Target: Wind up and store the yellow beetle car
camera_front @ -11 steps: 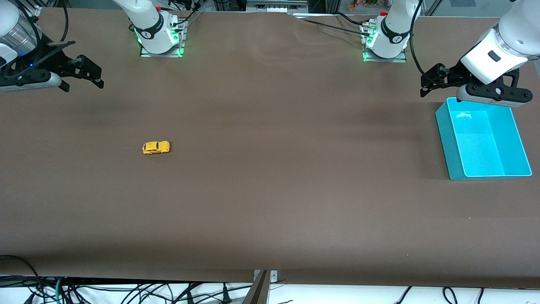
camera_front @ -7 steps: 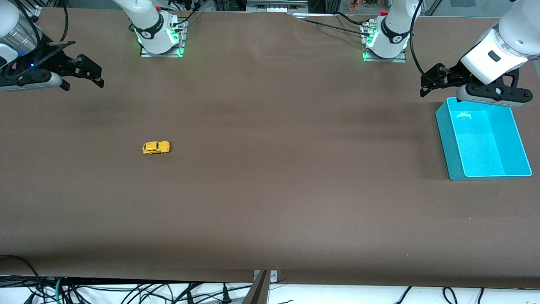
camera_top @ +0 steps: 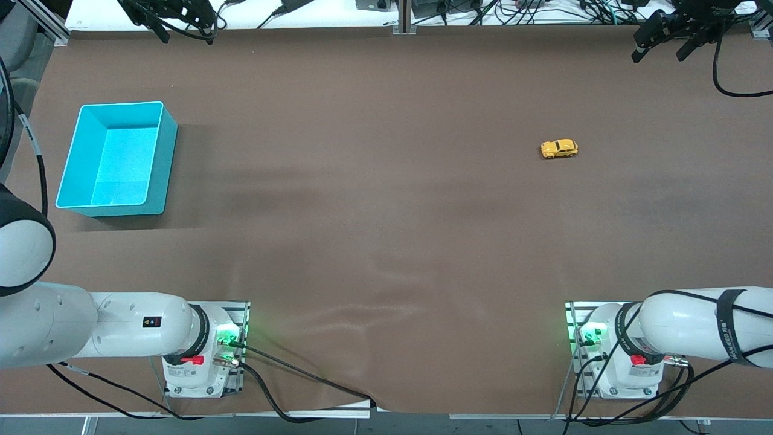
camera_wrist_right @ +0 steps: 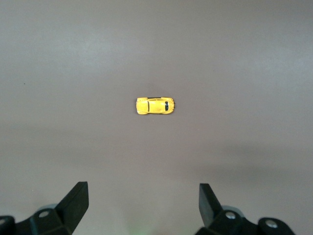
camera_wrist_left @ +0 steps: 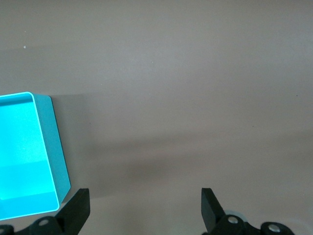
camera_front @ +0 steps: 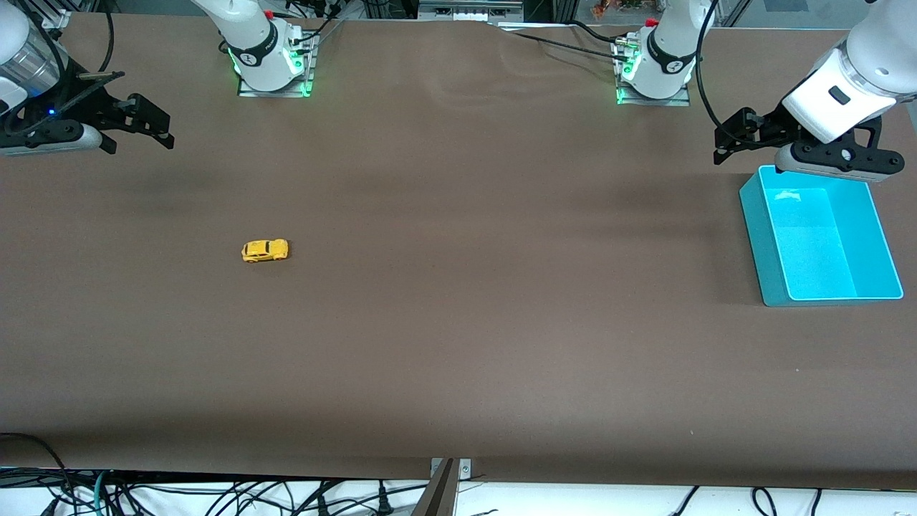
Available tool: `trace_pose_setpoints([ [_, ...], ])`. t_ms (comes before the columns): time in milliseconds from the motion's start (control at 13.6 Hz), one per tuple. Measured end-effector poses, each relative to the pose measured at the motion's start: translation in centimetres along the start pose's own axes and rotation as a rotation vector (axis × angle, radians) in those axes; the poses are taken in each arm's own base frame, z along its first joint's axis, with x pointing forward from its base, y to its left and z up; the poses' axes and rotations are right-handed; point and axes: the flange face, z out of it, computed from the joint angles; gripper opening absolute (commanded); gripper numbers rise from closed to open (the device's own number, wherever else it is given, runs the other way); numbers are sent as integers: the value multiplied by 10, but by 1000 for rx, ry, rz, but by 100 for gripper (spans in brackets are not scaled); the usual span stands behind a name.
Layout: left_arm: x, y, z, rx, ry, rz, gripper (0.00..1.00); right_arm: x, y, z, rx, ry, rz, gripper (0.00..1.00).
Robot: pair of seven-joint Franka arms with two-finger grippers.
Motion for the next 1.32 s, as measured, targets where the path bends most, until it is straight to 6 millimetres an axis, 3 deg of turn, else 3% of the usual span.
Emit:
trace_pose_setpoints([
  [587, 0, 0, 0, 0, -1, -1, 100, 2, 5, -4, 2, -1, 0, 100],
  [954, 0, 0, 0, 0, -2, -1, 100, 28, 8, 3, 2, -22, 1, 100],
  [1320, 0, 1, 0, 0, -3, 1, 100, 37, 9, 14, 2, -48, 2, 100],
])
